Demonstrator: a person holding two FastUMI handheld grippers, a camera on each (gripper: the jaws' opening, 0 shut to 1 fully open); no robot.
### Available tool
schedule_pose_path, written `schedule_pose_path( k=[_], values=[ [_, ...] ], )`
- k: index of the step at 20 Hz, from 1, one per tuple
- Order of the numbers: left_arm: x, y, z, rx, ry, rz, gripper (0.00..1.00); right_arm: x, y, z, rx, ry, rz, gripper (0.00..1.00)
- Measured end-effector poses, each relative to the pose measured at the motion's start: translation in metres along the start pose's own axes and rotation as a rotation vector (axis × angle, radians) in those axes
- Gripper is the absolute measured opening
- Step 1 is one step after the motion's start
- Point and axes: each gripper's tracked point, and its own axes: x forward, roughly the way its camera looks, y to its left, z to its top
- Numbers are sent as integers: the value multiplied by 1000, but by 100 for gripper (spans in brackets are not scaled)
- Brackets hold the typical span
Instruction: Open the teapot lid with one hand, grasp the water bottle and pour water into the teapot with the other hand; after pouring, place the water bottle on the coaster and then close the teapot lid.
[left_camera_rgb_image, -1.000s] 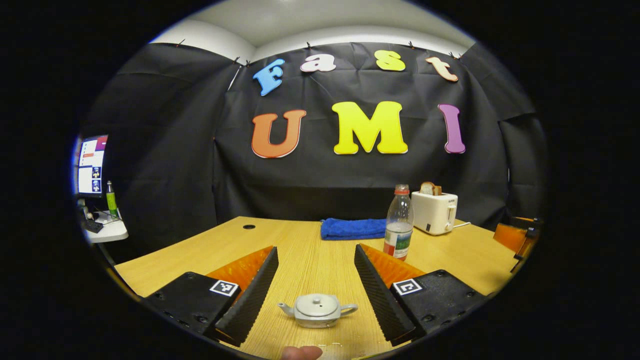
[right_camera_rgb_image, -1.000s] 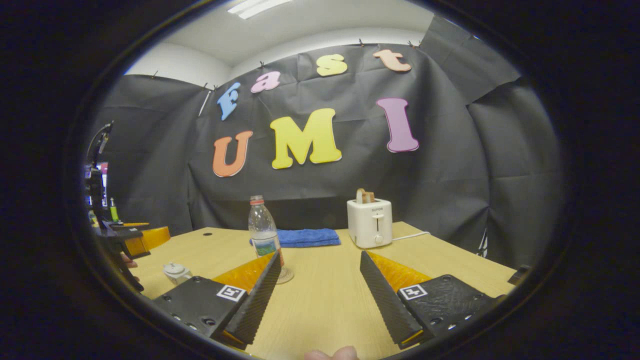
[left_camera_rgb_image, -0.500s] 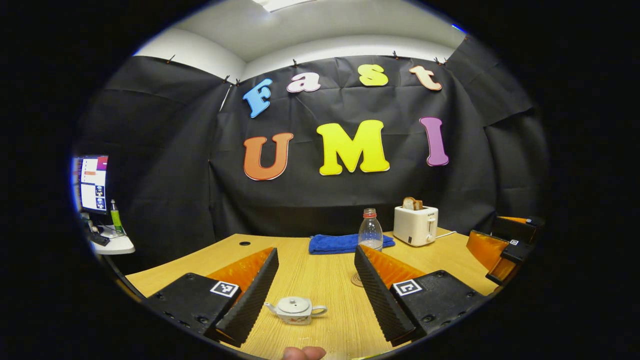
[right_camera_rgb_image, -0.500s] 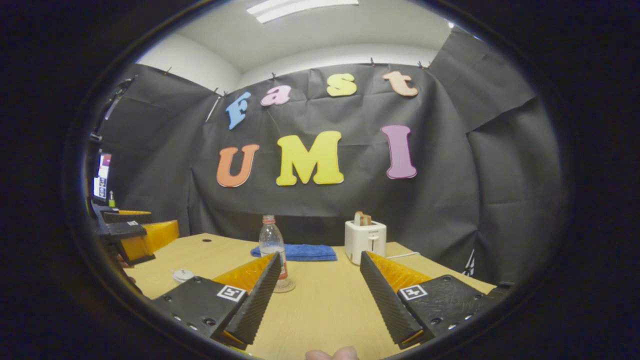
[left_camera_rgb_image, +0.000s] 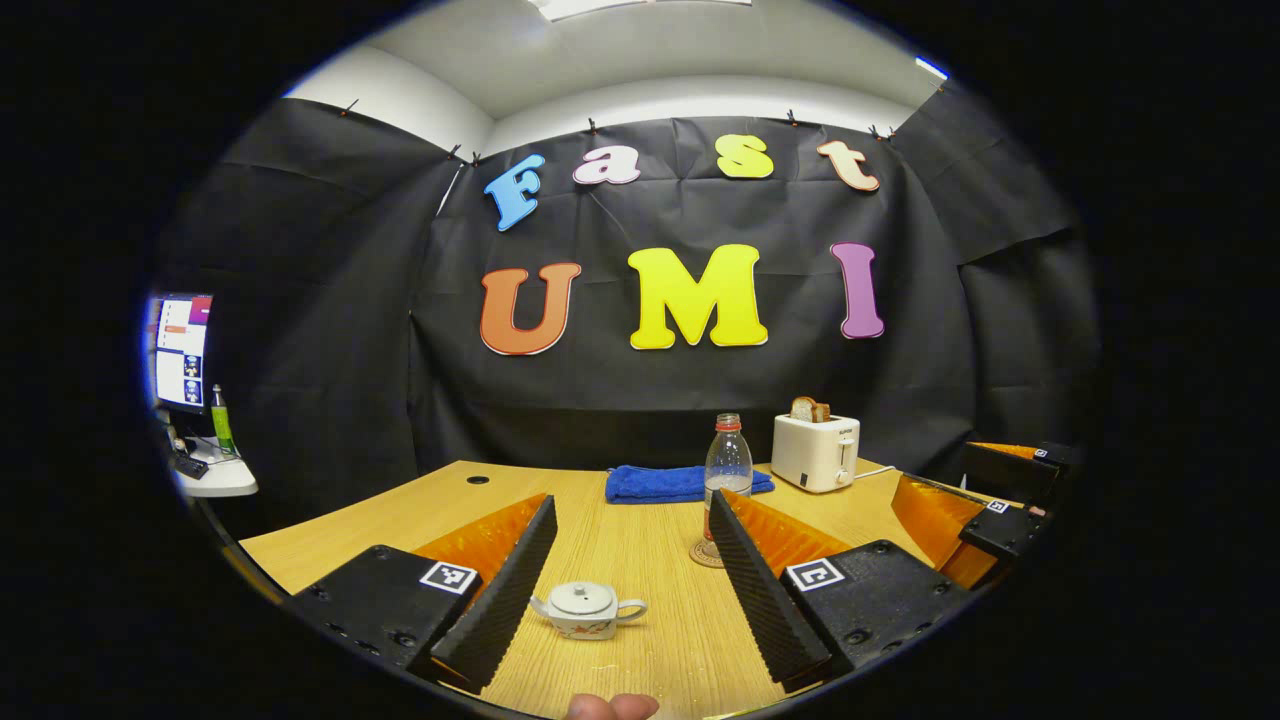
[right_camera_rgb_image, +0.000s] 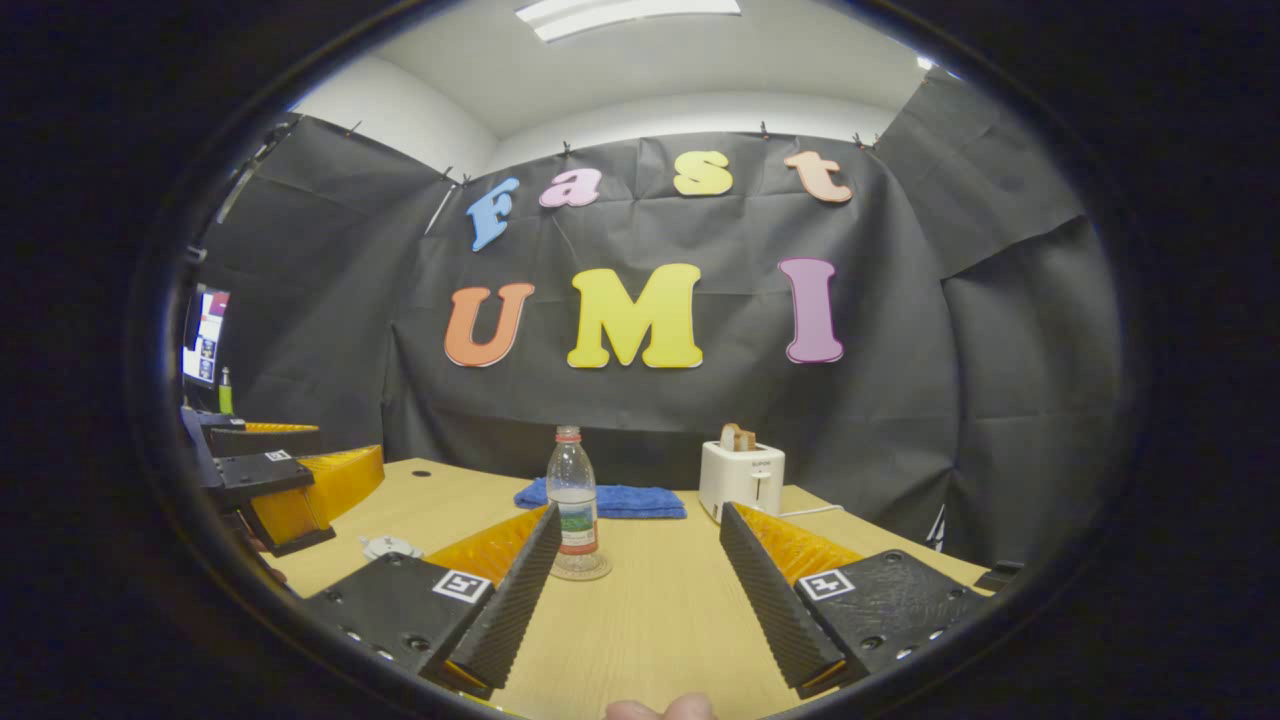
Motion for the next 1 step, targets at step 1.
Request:
schedule_pose_path(
  k=[1],
  values=[
    [-1,1,2,3,-5,2,96,-1,1,1,-3,-3,-1,95]
  ],
)
